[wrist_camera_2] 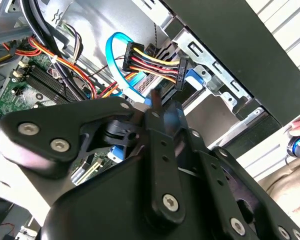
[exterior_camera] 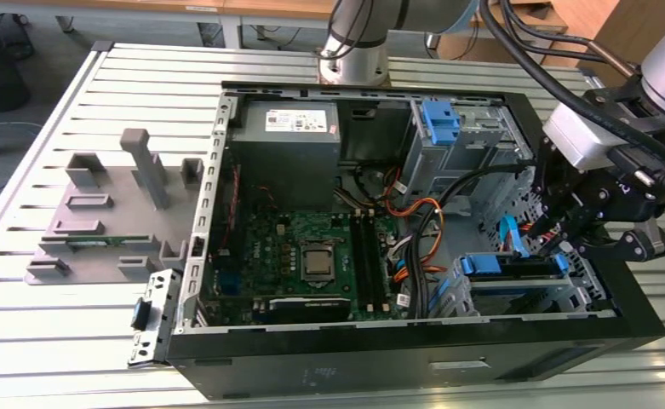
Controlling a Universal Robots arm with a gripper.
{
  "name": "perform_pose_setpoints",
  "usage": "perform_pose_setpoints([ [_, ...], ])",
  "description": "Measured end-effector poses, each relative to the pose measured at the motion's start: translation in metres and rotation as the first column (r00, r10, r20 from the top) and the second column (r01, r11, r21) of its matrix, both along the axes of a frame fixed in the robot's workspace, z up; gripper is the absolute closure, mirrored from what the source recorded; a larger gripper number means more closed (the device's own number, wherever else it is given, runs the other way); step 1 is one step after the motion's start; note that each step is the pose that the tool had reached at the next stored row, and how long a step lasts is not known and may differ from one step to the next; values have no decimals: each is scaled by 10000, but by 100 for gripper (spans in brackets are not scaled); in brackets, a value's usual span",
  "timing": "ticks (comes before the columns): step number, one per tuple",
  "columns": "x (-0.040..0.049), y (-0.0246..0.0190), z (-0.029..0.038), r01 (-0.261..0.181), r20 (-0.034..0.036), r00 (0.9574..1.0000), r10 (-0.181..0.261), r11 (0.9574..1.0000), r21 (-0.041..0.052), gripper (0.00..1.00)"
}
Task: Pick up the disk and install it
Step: 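Insert the second disk wire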
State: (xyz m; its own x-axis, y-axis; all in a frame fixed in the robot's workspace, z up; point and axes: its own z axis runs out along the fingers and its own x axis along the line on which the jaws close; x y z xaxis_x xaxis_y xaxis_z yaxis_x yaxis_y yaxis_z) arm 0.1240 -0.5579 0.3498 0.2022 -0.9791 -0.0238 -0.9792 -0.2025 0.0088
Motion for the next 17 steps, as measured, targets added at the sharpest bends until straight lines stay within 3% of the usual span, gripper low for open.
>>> perform_pose_setpoints([
  [1, 0, 0, 0, 0, 0, 10000, 0, 10000, 1, 75],
  [2, 0, 0, 0, -1, 0, 10000, 1, 10000, 0, 69],
  [10, 33, -1, -1, -352, -11, 9994, 352, 9994, -1, 69],
  [17, 138, 0, -2, -496, -136, 9987, 496, 9988, 6, 69],
])
